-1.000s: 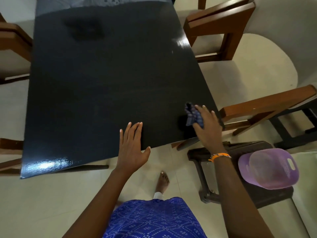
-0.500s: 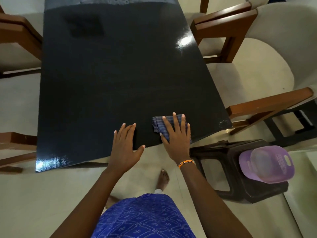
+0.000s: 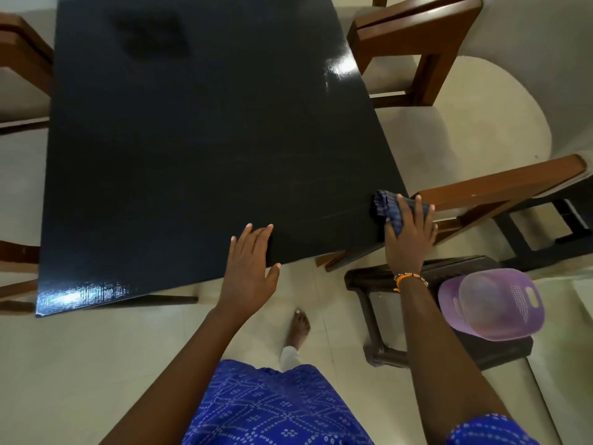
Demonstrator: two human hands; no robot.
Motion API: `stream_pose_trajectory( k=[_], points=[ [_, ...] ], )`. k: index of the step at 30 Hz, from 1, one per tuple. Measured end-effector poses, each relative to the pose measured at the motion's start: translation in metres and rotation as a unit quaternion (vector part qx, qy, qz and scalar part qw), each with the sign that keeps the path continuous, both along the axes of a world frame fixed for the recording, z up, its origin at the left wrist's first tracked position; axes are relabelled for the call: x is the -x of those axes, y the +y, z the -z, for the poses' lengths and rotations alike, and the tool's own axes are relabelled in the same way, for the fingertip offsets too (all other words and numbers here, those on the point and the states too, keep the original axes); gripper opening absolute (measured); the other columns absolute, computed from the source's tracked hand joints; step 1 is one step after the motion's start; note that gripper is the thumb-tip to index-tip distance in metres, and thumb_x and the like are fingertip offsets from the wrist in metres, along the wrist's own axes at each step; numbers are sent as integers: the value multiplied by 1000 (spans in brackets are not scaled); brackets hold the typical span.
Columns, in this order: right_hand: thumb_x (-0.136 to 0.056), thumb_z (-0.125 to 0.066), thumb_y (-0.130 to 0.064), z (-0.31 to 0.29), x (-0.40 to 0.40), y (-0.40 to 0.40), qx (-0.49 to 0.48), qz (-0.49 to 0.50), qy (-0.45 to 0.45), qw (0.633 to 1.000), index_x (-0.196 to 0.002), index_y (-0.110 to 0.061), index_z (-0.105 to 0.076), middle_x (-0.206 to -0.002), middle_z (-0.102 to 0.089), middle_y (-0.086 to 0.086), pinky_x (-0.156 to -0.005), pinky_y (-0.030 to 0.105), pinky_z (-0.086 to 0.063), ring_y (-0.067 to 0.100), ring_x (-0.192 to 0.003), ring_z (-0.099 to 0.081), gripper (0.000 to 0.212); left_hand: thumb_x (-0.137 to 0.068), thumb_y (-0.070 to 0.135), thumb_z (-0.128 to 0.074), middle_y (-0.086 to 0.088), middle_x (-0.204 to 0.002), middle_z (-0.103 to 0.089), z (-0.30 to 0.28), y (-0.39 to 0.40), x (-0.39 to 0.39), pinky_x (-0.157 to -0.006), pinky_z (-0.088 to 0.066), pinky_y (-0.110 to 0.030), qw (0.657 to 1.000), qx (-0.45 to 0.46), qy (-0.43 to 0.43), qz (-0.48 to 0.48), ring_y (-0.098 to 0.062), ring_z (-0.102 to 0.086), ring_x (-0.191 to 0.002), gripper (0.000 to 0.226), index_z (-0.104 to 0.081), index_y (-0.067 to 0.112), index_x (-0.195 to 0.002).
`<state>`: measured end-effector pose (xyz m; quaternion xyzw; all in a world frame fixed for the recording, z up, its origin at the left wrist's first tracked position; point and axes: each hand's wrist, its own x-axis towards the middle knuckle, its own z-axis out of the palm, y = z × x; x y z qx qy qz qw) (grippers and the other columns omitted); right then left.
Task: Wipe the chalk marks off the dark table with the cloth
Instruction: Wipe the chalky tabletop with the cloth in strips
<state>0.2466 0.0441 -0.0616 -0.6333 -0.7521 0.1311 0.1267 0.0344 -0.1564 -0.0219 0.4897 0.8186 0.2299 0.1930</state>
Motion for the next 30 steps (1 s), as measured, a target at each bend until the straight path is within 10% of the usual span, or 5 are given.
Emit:
stream_pose_trajectory(
  k=[5,12,20,26,30],
  points=[
    [-91,-52,-31,-3,42,-46,-5,86,22,996,-146,-27,-29,-159,-15,9,-117,52,-6,37,-146,-3,61,-87,20,-57,-5,-151,-27,-1,-5,-1,-115,0,-36,1000,21,-15,6,-20,-8,-144,67,-22,16,-144],
    [-86,-57,-36,3,144,-163,3,-132,15,991,-148,-27,-25,-159,-12,9,-115,56,3,34,-146,4,70,-86,7,-54,-9,-147,-34,-6,-37,28,-115,-3,-39,1000,-6,-10,-18,-24,-15,-143,61,-29,11,-141],
    [-80,-69,-25,-15,207,-234,-101,-363,81,923,-125,-18,-59,-131,-60,8,-95,45,-49,32,-124,-53,47,-87,1,-48,-9,-148,-33,-19,-93,79,-118,-7,-41,988,-49,-83,-120,-21,-15,-142,57,-30,10,-140],
    [-94,-52,-23,-60,180,-163,66,-67,371,924,-130,-18,-52,-93,-62,-6,-65,-2,-41,-5,-69,-58,37,-95,20,-45,-8,-145,-36,-31,-92,78,-113,-26,-46,977,-123,-98,-147,-21,-29,-136,52,-25,15,-143],
    [-96,-46,-24,-67,135,-83,10,12,334,942,-135,-25,-44,-118,-62,6,-86,34,-55,19,-100,-64,39,-94,23,-46,-9,-147,-35,-22,-90,70,-113,-27,-47,980,-87,-103,-149,-22,-27,-138,55,-23,15,-144]
  ],
)
